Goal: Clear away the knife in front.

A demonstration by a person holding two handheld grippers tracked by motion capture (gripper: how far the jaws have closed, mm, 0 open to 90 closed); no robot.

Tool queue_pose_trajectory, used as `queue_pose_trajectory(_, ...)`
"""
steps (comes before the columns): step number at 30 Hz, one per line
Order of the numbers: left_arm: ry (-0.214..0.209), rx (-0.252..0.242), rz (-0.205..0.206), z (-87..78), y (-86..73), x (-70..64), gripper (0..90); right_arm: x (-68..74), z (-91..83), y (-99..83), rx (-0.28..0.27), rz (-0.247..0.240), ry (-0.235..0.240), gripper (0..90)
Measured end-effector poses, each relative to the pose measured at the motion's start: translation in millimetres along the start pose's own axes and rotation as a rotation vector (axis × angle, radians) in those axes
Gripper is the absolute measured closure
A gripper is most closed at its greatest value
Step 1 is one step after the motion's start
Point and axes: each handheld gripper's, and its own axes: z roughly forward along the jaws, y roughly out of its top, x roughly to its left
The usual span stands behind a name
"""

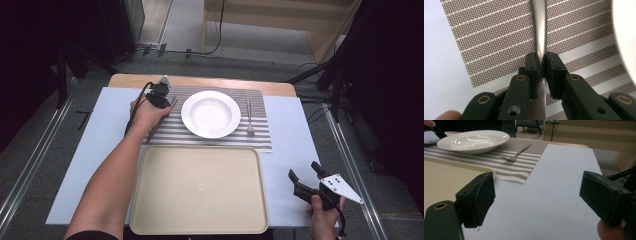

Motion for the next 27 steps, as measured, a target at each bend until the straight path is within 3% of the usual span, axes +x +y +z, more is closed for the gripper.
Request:
queue_pose_trajectory(4, 0.002, -0.017, 0.005, -6.4, -2.5, 0.7, 79.1, 0.2, 0.2, 0.0, 0.0, -0.003, 0.0, 14.1)
queue_pose_trajectory(10, -0.032, -0.051, -0.007, -15.8, -9.7, 4.2, 79.1, 0.4, 0.0, 0.0, 0.0, -0.003, -0.001, 14.1)
queue_pose_trajectory(16, -0.038, -0.077, 0.011, -26.1, -18.9, 2.2, 79.1, 0.7, 0.3, 0.1, 0.001, -0.005, -0.004, 14.1)
queue_pose_trajectory(27, -0.052, -0.139, 0.032, -47.6, -48.6, -4.7, 79.1, 1.2, 0.1, 0.1, 0.002, -0.006, -0.004, 14.0)
